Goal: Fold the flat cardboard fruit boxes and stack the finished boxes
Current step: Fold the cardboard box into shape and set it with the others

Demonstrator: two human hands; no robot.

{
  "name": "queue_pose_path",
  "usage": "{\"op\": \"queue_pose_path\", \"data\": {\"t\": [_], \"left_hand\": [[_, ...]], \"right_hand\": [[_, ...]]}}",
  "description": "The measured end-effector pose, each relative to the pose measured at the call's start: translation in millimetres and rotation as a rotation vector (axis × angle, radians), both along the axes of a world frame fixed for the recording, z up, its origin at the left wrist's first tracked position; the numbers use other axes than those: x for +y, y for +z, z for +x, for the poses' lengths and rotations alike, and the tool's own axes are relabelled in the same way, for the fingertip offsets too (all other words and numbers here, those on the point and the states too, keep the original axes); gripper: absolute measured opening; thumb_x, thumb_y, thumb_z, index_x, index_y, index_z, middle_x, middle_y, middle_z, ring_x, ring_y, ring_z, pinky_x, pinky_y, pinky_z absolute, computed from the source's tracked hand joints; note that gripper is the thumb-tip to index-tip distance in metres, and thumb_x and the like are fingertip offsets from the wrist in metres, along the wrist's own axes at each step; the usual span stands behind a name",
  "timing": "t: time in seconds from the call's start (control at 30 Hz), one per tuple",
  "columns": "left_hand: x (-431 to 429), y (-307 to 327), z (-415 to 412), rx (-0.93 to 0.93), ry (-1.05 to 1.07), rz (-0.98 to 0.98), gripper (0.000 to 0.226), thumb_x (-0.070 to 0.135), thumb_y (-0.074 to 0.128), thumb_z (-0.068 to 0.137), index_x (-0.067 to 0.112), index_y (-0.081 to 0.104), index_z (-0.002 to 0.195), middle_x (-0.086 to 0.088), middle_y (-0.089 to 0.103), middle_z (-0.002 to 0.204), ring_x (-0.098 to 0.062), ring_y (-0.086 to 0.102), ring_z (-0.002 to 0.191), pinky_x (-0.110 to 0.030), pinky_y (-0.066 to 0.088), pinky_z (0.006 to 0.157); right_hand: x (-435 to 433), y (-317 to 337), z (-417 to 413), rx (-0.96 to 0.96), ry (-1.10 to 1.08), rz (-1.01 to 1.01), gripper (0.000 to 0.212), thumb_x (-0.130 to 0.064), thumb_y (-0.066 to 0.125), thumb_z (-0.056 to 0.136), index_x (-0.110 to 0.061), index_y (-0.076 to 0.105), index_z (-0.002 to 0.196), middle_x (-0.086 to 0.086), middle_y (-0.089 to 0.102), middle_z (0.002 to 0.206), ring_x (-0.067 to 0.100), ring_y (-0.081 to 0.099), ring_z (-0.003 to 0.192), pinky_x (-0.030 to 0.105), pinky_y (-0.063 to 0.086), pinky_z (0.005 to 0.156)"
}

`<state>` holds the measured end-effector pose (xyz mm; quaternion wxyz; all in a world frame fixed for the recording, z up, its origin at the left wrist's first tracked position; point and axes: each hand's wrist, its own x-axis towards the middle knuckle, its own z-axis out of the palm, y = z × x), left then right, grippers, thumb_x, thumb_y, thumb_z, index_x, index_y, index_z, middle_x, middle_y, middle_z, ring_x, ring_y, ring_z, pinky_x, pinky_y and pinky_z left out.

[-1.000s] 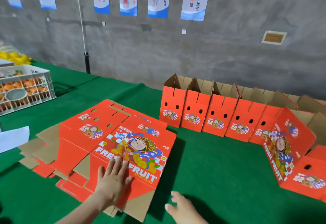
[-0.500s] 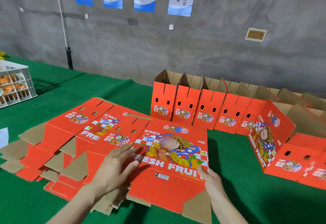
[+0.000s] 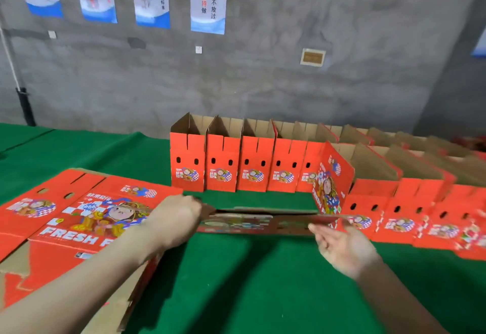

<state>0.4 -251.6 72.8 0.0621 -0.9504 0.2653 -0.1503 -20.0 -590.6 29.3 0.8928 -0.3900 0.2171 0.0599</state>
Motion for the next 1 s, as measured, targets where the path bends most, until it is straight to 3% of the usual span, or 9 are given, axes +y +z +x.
{"op": "queue_pose_path", "data": {"t": [0.1, 0.2, 0.33, 0.43, 0.5, 0.67, 0.83, 0.93, 1.0], "left_hand": [[-23, 29, 14, -0.017, 0.034, -0.026, 0.02, 0.02, 0.048, 0.093, 0.025, 0.063, 0.105, -0.005, 0.068, 0.095, -0.028, 0.063, 0.091, -0.033, 0.047, 0.069], [-48, 52, 18, 0.003, 0.01, -0.023, 0.015, 0.023, 0.05, 0.093, 0.019, 0.065, 0.094, -0.007, 0.066, 0.09, -0.029, 0.061, 0.088, -0.031, 0.043, 0.065], [-84, 74, 12, 0.042, -0.062, 0.07, 0.013, 0.022, 0.05, 0.094, 0.016, 0.06, 0.089, -0.009, 0.062, 0.09, -0.031, 0.059, 0.091, -0.03, 0.034, 0.062], [-108, 84, 4, 0.02, -0.124, 0.106, 0.014, 0.021, 0.049, 0.095, 0.013, 0.061, 0.093, -0.01, 0.063, 0.096, -0.031, 0.058, 0.091, -0.028, 0.031, 0.062], [-120, 88, -1, 0.029, -0.14, 0.094, 0.013, 0.021, 0.052, 0.095, 0.015, 0.057, 0.086, -0.008, 0.057, 0.084, -0.03, 0.055, 0.085, -0.028, 0.03, 0.061], [-117, 105, 1, 0.296, -0.273, -0.031, 0.028, 0.031, 0.065, 0.089, 0.01, 0.055, 0.073, -0.002, 0.049, 0.067, -0.023, 0.047, 0.069, -0.031, 0.031, 0.059], [-88, 107, 14, 0.648, -0.109, -0.211, 0.044, 0.068, 0.048, 0.076, 0.03, 0.054, 0.097, 0.019, 0.055, 0.084, 0.001, 0.053, 0.076, -0.019, 0.041, 0.067], [-73, 88, 23, 0.671, -0.003, -0.276, 0.066, 0.031, 0.076, 0.079, 0.023, 0.04, 0.134, 0.013, 0.059, 0.093, -0.009, 0.06, 0.086, -0.026, 0.052, 0.075], [-69, 79, 26, 0.527, 0.017, -0.297, 0.09, 0.014, 0.08, 0.073, 0.019, 0.028, 0.146, 0.005, 0.061, 0.104, -0.016, 0.061, 0.091, -0.014, 0.048, 0.076]], "right_hand": [[-10, 11, -6, -0.204, 0.004, -0.111, 0.046, -0.04, 0.032, 0.103, -0.002, 0.055, 0.114, 0.019, 0.071, 0.102, 0.029, 0.065, 0.095, 0.035, 0.057, 0.073], [-7, 23, -13, -0.432, -0.086, -0.493, 0.02, -0.012, 0.043, 0.1, -0.007, 0.059, 0.111, 0.012, 0.071, 0.106, 0.024, 0.07, 0.084, 0.029, 0.057, 0.069], [2, 40, -17, -0.746, -0.094, -1.082, 0.036, 0.0, 0.059, 0.09, -0.029, 0.058, 0.111, -0.01, 0.064, 0.114, 0.014, 0.068, 0.079, 0.022, 0.054, 0.069], [5, 48, -10, -0.638, 0.066, -1.36, 0.03, -0.015, 0.068, 0.086, -0.025, 0.06, 0.114, -0.002, 0.067, 0.095, 0.02, 0.066, 0.07, 0.031, 0.052, 0.069], [2, 55, -5, -0.56, 0.091, -1.482, 0.018, -0.025, 0.068, 0.086, -0.008, 0.068, 0.092, 0.011, 0.069, 0.069, 0.014, 0.061, 0.052, 0.03, 0.049, 0.056], [-15, 60, -5, -0.553, 0.18, -1.497, 0.013, -0.031, 0.065, 0.089, -0.022, 0.066, 0.079, 0.0, 0.069, 0.06, 0.002, 0.065, 0.056, 0.019, 0.05, 0.048], [-24, 50, -6, -0.558, 0.256, -1.574, 0.043, -0.033, 0.065, 0.088, 0.007, 0.059, 0.074, 0.031, 0.064, 0.075, 0.006, 0.062, 0.054, 0.023, 0.048, 0.057], [-29, 44, -10, -0.55, 0.261, -1.538, 0.056, -0.033, 0.066, 0.087, 0.02, 0.052, 0.077, 0.039, 0.058, 0.087, 0.034, 0.062, 0.063, 0.007, 0.043, 0.053], [-32, 43, -13, -0.546, 0.28, -1.513, 0.05, -0.032, 0.067, 0.087, 0.013, 0.05, 0.07, 0.038, 0.059, 0.086, 0.03, 0.067, 0.072, 0.009, 0.045, 0.055]]}}
